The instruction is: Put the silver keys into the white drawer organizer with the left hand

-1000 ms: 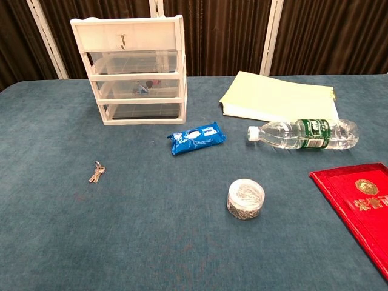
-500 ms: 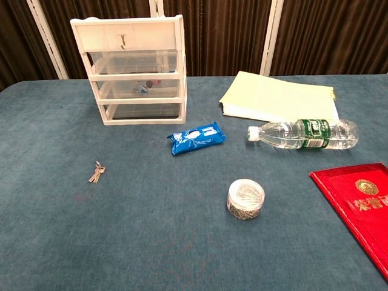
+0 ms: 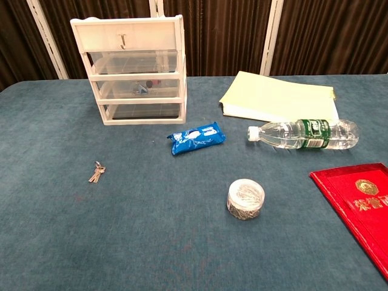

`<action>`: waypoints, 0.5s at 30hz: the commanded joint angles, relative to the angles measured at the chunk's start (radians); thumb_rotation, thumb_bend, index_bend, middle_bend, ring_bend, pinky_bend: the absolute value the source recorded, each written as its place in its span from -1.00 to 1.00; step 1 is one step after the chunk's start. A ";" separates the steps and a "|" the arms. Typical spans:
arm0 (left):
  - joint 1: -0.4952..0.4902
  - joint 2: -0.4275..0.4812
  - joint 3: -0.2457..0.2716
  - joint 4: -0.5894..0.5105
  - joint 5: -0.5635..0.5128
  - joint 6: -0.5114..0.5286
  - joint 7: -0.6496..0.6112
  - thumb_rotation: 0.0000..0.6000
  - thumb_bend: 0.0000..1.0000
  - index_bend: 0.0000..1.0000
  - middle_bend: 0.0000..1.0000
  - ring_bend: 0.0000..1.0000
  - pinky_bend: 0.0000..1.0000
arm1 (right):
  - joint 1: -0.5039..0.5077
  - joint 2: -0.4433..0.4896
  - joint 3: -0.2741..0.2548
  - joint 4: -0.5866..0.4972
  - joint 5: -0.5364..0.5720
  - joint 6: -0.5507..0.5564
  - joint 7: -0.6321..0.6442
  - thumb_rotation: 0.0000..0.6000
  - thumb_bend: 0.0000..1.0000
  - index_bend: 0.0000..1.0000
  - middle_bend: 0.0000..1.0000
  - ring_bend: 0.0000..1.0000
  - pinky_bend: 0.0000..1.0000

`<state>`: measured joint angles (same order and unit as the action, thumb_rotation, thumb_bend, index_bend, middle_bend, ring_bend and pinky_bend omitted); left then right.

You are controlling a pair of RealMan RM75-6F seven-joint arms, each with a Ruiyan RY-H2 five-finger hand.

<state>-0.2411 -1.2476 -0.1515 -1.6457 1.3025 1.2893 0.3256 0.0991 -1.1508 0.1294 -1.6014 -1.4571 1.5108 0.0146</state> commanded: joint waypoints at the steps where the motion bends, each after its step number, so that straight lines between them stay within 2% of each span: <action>1: -0.093 -0.056 -0.050 0.001 -0.092 -0.094 0.112 1.00 -0.45 0.19 1.00 0.83 0.48 | 0.000 0.000 0.001 0.000 0.002 0.000 0.003 1.00 -0.99 -1.00 -1.00 -1.00 -1.00; 6: -0.170 -0.120 -0.069 0.036 -0.177 -0.161 0.225 1.00 -0.35 0.25 1.00 0.86 0.50 | -0.001 0.001 0.003 0.000 0.003 0.001 0.013 1.00 -0.99 -1.00 -1.00 -1.00 -1.00; 15: -0.281 -0.230 -0.075 0.130 -0.293 -0.238 0.350 1.00 -0.30 0.13 1.00 0.85 0.50 | -0.002 0.000 0.006 -0.001 0.007 0.002 0.024 1.00 -0.99 -1.00 -1.00 -1.00 -1.00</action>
<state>-0.5087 -1.4636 -0.2259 -1.5271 1.0236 1.0624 0.6636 0.0968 -1.1504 0.1347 -1.6023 -1.4505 1.5130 0.0384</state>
